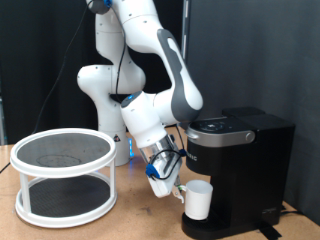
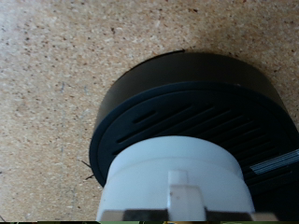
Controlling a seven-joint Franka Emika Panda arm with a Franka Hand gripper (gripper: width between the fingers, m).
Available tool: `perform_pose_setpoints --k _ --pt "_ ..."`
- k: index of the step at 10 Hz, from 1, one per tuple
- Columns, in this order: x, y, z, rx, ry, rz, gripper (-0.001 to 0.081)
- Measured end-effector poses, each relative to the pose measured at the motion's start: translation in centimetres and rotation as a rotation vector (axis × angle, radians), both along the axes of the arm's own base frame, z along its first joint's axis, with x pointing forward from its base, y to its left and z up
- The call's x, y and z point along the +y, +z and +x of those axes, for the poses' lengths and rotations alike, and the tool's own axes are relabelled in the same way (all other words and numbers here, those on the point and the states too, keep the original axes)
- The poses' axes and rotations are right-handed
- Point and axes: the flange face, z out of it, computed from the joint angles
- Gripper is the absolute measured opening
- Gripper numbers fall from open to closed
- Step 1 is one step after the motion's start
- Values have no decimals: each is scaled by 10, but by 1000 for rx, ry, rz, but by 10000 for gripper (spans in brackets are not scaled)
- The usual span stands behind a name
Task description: Make a cup of coffee with the keurig machine
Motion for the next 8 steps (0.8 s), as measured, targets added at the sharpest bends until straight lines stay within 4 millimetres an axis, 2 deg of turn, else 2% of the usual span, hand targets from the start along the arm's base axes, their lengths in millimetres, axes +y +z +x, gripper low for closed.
perform_pose_setpoints --k 3,4,5,6,7,8 --pt "1 0 0 -1 -8 7 5" --pt "1 0 0 -1 -8 7 93" --pt "1 0 0 -1 -8 7 93" --pt "1 0 0 -1 -8 7 228" --pt "1 0 0 -1 -8 7 411" --pt "1 -1 -1 0 -8 8 411"
